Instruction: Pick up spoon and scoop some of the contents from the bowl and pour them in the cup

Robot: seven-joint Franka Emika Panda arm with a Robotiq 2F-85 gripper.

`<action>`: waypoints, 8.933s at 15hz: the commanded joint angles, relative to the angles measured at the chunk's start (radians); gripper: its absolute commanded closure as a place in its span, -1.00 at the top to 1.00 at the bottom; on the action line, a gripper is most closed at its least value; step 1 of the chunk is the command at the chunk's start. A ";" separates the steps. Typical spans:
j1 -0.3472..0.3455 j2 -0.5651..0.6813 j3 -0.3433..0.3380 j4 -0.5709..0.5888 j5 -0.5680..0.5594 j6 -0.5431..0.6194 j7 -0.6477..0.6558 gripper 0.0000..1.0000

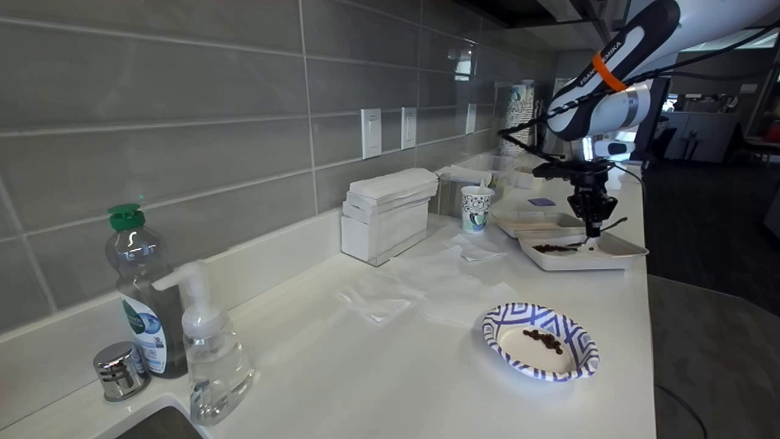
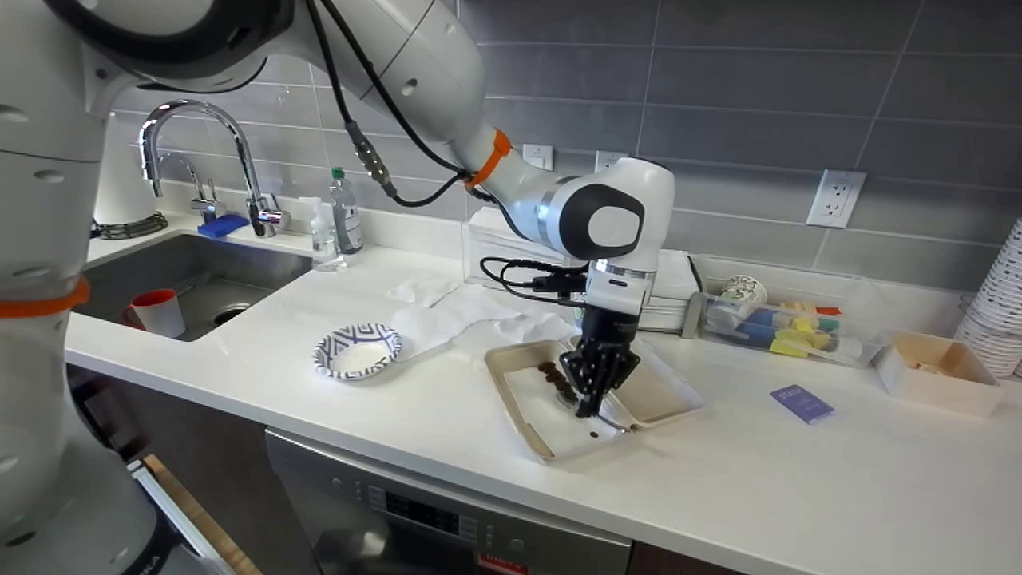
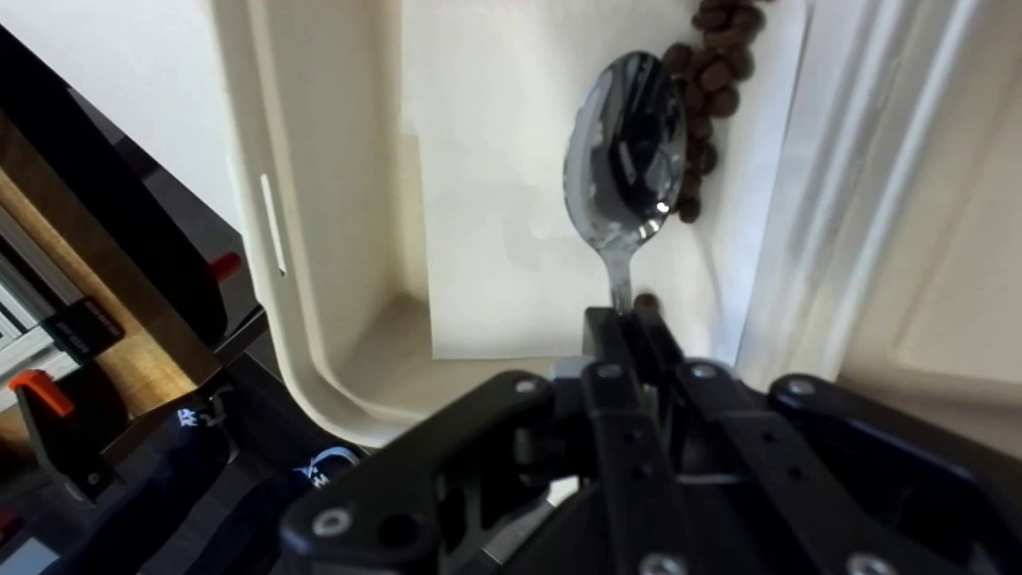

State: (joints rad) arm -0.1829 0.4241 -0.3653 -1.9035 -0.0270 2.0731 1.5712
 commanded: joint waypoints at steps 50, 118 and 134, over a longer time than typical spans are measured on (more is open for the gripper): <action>0.049 0.102 0.036 0.149 -0.226 -0.164 0.383 -0.96; -0.071 -0.081 0.088 -0.048 0.212 0.062 -0.088 -0.96; -0.023 -0.098 0.088 0.176 0.124 -0.118 -0.019 -0.96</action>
State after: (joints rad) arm -0.2214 0.3065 -0.2784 -1.8016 0.1285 2.0186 1.5162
